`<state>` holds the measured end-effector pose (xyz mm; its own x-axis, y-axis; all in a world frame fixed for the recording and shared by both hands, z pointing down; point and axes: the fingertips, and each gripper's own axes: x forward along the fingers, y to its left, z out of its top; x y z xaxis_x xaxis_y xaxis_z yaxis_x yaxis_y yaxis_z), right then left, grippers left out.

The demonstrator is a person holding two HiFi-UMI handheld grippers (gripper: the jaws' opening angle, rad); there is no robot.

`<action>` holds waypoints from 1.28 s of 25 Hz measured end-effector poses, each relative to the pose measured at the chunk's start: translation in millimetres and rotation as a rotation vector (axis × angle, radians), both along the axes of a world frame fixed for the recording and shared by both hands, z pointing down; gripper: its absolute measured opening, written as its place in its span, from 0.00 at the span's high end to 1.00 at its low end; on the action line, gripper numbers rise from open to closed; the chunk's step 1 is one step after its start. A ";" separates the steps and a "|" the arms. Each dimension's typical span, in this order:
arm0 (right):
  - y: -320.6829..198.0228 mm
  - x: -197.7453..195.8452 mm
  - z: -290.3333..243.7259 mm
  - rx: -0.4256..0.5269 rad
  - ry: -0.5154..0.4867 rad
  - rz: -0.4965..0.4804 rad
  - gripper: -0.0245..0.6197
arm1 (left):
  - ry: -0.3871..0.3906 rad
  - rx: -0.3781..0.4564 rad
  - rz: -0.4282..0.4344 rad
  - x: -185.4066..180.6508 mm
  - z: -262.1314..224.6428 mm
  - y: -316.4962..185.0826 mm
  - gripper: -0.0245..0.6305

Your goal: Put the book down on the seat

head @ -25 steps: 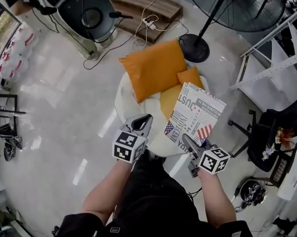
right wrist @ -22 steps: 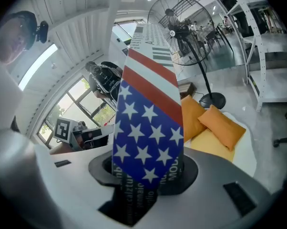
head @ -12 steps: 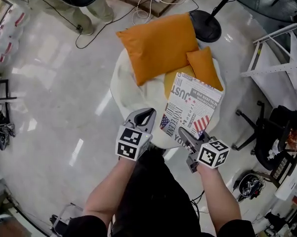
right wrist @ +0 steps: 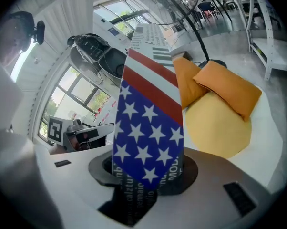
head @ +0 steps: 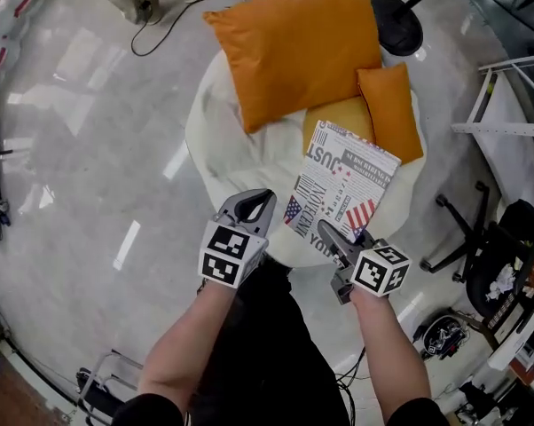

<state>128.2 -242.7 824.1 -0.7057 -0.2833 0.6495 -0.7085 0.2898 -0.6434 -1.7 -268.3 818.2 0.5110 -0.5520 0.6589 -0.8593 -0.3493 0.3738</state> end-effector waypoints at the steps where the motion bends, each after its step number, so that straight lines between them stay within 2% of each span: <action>1: -0.7 0.8 11.7 -0.011 0.002 0.002 0.70 | 0.002 -0.007 0.004 -0.2 10.6 -0.3 0.95; 7: 7.9 11.1 74.9 -0.070 0.015 0.024 0.70 | 0.009 -0.054 0.015 7.8 63.4 10.3 0.95; 11: 21.1 10.8 115.5 -0.131 -0.006 0.049 0.70 | 0.019 -0.101 -0.010 10.4 98.1 19.9 0.95; 21: 31.3 17.5 179.4 -0.226 -0.015 0.035 0.70 | 0.040 -0.154 0.041 35.4 141.0 24.5 0.95; 26: 21.9 24.5 209.1 -0.205 0.070 -0.038 0.69 | 0.033 -0.153 0.104 54.2 153.3 26.7 0.95; 29: 18.0 27.4 225.4 -0.193 0.124 -0.089 0.69 | 0.034 -0.152 0.114 59.2 162.7 22.6 0.95; 32: 16.2 25.5 231.4 -0.216 0.094 -0.079 0.69 | 0.036 -0.140 0.112 62.6 166.4 17.3 0.95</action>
